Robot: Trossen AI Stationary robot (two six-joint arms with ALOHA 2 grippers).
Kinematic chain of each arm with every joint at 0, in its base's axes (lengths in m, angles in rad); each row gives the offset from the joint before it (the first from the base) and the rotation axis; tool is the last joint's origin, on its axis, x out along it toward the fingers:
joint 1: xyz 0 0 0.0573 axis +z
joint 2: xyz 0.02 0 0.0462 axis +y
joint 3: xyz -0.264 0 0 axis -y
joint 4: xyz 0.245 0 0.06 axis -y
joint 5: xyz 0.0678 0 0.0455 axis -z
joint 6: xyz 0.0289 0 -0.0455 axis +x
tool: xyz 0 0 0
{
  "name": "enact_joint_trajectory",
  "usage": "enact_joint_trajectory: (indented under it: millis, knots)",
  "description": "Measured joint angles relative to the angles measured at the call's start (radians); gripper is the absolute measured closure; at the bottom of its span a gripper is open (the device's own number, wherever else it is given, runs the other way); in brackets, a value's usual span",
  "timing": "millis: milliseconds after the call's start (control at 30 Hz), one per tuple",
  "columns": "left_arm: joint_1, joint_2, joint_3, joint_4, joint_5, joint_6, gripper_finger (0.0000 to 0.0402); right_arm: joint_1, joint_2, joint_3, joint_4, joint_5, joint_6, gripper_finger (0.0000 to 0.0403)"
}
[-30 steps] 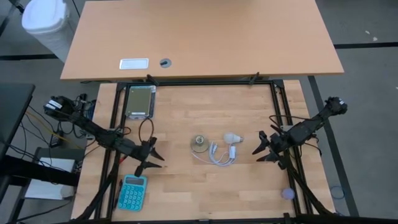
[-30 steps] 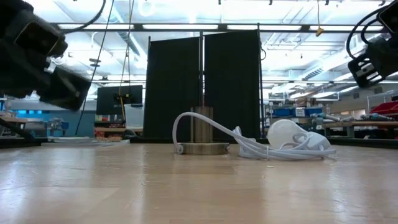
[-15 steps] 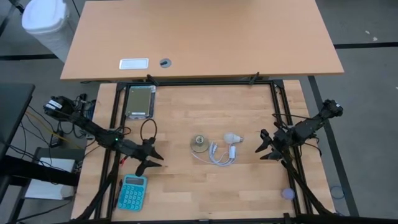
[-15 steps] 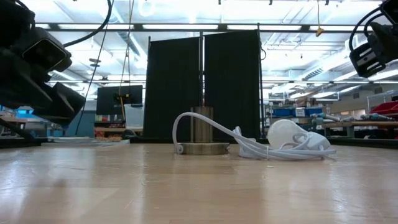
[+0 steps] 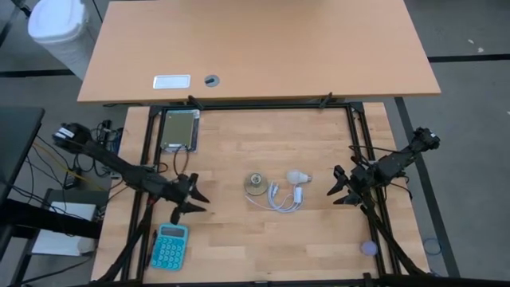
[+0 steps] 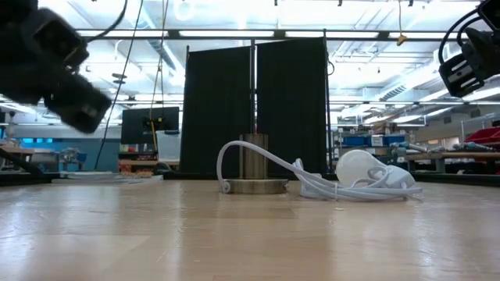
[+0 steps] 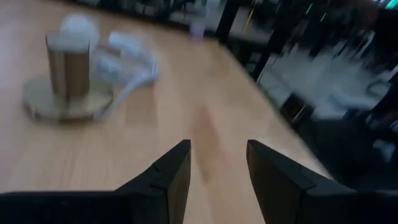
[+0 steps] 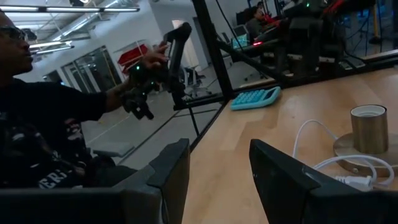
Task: Screw lightbulb
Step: Return to Home Position
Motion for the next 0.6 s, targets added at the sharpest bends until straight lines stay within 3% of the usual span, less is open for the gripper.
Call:
enact_joint_trajectory:
  millis: [300,600]
  knots:
    - [0.000,-0.363,0.000,-0.067,0.000,0.000,0.0240,0.000,0.000,0.000,0.001,0.000,0.000,0.0234]
    - [0.000,-0.551,0.000,-0.156,0.000,0.000,0.0240,0.008,0.000,-0.001,0.002,-0.001,0.000,0.0234]
